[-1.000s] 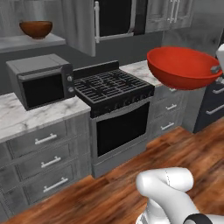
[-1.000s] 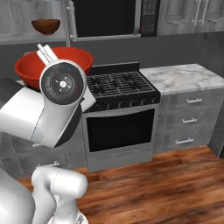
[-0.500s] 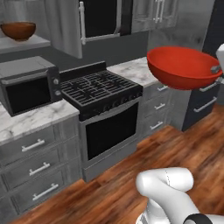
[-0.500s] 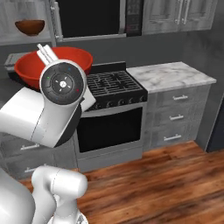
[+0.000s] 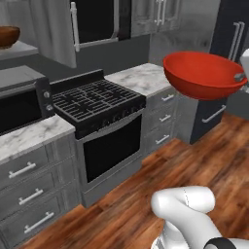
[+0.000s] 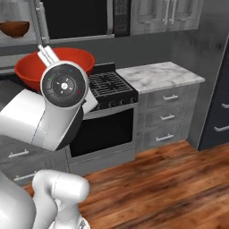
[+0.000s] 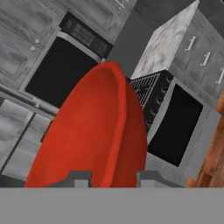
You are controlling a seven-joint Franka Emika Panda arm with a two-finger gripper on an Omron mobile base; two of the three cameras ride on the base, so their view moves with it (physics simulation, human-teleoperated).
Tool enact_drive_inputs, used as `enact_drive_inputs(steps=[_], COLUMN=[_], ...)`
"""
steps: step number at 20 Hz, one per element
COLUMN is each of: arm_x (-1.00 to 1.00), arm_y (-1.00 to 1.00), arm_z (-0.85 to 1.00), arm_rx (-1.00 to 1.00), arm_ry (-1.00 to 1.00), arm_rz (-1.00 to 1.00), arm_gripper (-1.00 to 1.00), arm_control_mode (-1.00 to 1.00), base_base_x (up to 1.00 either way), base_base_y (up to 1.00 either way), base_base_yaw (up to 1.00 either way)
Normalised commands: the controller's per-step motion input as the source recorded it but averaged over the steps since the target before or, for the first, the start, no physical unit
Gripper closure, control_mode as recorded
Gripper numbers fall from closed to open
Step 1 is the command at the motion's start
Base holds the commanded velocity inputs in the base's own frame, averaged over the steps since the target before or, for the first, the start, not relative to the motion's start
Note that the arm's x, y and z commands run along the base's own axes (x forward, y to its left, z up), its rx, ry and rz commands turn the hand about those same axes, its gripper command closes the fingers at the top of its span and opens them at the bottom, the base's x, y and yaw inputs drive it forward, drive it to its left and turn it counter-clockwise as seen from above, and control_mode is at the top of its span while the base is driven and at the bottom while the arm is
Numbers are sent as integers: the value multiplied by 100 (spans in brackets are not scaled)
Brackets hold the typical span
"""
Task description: Move the bowls from the cabinet to the plates on the dining table.
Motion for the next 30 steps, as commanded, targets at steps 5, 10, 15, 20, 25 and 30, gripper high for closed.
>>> enact_drive_inputs(steps=[5, 10, 15, 20, 25, 30], arm_x=[0, 0, 0, 0, 0, 0], arm_y=[0, 0, 0, 0, 0, 0], arm_z=[0, 0, 0, 0, 0, 0], arm_rx=[0, 0, 0, 0, 0, 0], arm_ry=[0, 0, 0, 0, 0, 0], arm_rz=[0, 0, 0, 0, 0, 0], arm_gripper=[100, 100, 100, 100, 100, 100], arm_control_mode=[100, 100, 100, 100, 100, 100], base_base_x=[0, 0, 0, 0, 0, 0], base_base_y=[3, 3, 3, 3, 3, 3], base_base_yaw=[-25, -25, -25, -25, -25, -25])
